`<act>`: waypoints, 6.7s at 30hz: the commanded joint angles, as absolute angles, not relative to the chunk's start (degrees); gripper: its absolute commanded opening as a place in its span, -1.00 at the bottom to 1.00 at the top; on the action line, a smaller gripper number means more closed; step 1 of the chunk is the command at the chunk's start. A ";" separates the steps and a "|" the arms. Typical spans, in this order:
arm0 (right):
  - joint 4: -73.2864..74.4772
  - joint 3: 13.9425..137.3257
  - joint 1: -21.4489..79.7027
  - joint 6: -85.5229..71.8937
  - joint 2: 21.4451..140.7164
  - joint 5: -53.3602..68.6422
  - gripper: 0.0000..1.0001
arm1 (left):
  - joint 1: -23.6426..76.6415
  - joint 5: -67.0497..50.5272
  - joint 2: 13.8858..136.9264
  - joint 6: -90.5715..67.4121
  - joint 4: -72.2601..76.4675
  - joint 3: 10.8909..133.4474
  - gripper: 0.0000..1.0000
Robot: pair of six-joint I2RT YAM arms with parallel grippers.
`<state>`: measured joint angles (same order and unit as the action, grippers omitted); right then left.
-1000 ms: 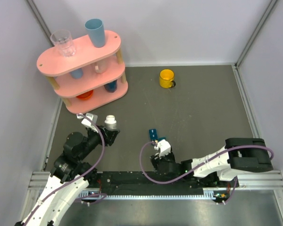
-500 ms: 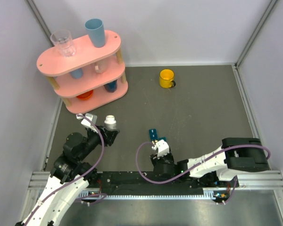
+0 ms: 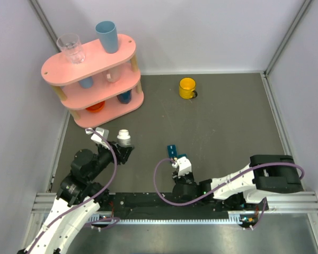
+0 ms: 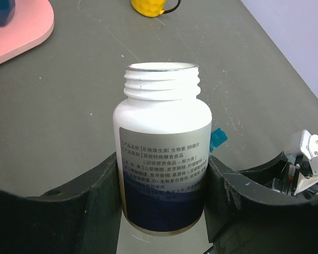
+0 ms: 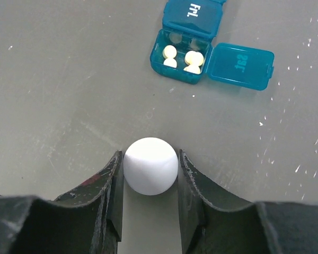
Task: Sort the pills into containers
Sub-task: Pick up the lid of the pill bottle at the center of the board, then screw the lid of the pill bottle onto the pill bottle.
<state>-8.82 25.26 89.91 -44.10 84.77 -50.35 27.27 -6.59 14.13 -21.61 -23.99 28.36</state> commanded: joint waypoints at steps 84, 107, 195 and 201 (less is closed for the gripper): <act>26.10 81.91 77.96 -1.40 56.78 5.36 -1.00 | 49.22 -56.34 42.63 -19.95 14.68 47.02 -1.00; 30.32 81.48 77.78 -2.37 56.95 5.55 -1.00 | 49.22 -56.51 41.92 -18.46 12.39 47.73 -1.00; 44.19 88.85 74.53 -15.03 72.24 -1.39 -1.00 | 49.22 -9.06 42.98 1.21 4.83 53.70 -1.00; 49.04 93.16 74.44 -17.57 75.66 -9.66 -1.00 | 49.22 -2.38 43.07 3.16 5.89 54.32 -1.00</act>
<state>36.95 91.83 72.47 -10.66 71.81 -13.39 50.15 -16.69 43.07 0.69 -8.34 48.86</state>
